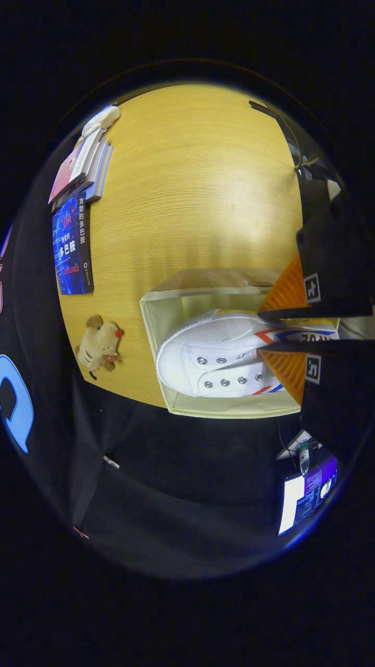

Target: Open the storage box then place both shoes into the box .Put the left shoe in first, then the right shoe, with the right side of both shoes facing outward in a uniform manner.

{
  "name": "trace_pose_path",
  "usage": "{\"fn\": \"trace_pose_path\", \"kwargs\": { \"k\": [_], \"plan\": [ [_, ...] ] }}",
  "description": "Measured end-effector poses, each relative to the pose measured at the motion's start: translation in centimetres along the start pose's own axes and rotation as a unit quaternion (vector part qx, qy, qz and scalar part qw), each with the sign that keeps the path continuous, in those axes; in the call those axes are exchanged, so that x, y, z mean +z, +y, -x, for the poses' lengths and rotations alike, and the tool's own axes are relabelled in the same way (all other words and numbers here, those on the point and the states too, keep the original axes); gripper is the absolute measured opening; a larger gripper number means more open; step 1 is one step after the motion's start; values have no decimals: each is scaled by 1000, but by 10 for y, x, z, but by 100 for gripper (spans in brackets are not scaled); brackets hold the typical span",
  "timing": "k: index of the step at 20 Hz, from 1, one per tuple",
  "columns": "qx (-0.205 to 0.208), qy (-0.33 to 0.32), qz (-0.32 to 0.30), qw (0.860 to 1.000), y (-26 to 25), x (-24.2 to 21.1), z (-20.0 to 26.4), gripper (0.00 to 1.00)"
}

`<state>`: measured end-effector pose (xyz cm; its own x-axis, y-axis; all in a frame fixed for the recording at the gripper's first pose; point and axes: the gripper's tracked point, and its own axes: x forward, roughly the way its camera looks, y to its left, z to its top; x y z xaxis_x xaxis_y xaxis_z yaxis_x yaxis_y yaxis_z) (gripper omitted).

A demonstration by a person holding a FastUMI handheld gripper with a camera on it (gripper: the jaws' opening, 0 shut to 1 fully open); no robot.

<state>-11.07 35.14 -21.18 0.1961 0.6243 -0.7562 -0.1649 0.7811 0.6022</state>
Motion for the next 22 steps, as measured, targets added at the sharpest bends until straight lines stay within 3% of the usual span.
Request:
{"fn": "trace_pose_path", "kwargs": {
  "k": [3,4,6,11,15,22],
  "plan": [
    [31,-11,-12,999,12,10,0,47],
    [52,-15,-14,998,22,14,5,65],
    [52,-24,1,998,18,16,8,100],
    [59,-46,16,997,13,17,21,99],
    [62,-112,34,991,1,44,44,99],
    [22,-262,60,963,-52,114,122,99]
  ]
}}
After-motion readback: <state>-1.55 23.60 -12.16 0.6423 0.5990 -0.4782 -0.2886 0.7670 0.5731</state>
